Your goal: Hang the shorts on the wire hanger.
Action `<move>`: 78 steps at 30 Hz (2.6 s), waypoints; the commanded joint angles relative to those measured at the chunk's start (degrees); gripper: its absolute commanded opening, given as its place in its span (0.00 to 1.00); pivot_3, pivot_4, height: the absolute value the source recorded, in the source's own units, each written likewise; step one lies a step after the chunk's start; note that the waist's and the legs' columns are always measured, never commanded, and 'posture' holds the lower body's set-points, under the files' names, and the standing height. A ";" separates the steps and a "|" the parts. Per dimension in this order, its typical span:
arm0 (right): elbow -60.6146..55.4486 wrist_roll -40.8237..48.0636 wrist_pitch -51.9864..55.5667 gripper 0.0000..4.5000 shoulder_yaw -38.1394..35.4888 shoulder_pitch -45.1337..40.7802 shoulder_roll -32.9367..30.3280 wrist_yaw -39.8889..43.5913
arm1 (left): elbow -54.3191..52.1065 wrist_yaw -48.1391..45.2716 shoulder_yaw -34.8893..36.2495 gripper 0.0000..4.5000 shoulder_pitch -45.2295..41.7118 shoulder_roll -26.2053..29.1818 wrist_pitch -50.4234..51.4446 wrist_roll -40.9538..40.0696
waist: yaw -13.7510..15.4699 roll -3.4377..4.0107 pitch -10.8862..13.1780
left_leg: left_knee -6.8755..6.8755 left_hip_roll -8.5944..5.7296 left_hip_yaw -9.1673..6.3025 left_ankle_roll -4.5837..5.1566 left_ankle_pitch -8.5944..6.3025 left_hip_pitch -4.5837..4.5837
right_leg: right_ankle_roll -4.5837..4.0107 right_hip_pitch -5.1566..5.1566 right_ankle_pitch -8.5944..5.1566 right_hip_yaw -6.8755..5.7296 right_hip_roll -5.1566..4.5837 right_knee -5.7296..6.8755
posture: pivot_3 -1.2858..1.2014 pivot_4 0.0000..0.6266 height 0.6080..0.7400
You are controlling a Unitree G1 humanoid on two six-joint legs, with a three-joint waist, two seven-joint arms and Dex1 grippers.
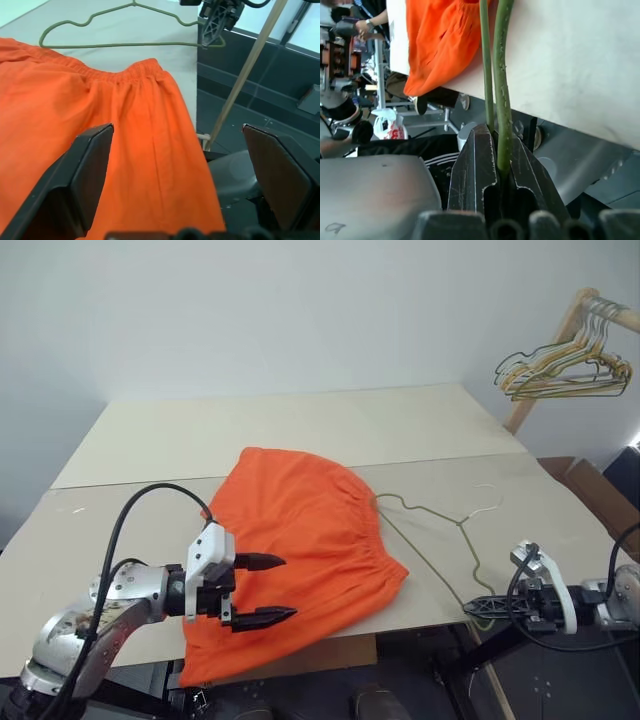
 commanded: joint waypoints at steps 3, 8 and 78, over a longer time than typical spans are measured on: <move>2.74 -1.80 -1.77 0.00 -1.76 -0.43 -0.19 1.65 | -1.39 0.55 0.04 0.99 -1.27 0.05 0.07 0.02 | 0.36 0.01 0.00 | 0.00 0.00 0.02 0.00 0.00 0.02 | 0.00 0.00 0.00 0.01 0.00 0.00 | 0.47 0.00 1.00; 4.09 -2.60 -1.82 0.00 -2.02 -0.80 -0.46 1.94 | -0.80 0.72 -0.70 0.99 -2.30 -0.54 -0.05 0.00 | 0.80 0.01 0.00 | 0.00 0.00 0.04 0.00 0.00 0.04 | -0.01 0.00 0.01 0.03 0.00 0.01 | 0.47 0.00 1.00; 50.53 -11.36 -24.58 0.00 25.69 -36.21 22.85 14.93 | -3.30 6.20 -7.43 0.99 0.56 -2.30 -2.08 9.57 | 4.01 -0.43 -0.36 | 0.17 0.17 0.01 0.00 0.01 0.29 | -0.46 0.15 0.29 0.04 0.26 0.15 | 0.52 0.00 1.00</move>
